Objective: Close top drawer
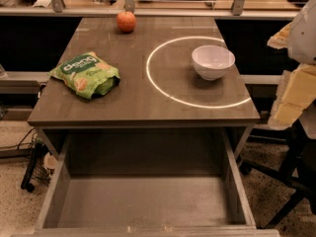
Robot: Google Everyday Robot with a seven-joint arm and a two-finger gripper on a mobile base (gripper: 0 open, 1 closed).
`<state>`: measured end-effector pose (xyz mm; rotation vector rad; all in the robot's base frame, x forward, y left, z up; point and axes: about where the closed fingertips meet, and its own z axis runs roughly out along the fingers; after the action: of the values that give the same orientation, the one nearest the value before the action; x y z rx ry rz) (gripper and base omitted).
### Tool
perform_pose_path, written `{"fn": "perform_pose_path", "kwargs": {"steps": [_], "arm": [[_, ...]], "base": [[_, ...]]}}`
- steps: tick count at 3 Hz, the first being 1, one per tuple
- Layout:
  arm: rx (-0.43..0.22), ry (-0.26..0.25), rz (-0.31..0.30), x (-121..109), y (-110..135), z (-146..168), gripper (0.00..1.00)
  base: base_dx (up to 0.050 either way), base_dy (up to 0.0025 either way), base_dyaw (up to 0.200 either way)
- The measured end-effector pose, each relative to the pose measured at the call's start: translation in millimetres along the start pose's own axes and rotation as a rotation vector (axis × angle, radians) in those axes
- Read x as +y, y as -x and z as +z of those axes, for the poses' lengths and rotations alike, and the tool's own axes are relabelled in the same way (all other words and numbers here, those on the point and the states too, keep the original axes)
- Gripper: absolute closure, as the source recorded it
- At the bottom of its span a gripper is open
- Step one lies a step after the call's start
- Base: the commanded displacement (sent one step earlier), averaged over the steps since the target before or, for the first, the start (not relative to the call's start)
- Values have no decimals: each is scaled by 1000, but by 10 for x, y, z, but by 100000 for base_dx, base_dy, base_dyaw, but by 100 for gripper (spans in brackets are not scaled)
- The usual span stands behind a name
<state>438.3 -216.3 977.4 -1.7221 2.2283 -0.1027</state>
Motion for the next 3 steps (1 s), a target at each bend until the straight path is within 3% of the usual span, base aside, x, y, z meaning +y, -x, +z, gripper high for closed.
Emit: {"fn": "perform_pose_path", "kwargs": {"steps": [1,3], "arm": [[0,0,0,0,0,0,0],[-32,-8,20,-64,-139,-15,0]], "base": [[-5000,0,0],[0,0,0]]}}
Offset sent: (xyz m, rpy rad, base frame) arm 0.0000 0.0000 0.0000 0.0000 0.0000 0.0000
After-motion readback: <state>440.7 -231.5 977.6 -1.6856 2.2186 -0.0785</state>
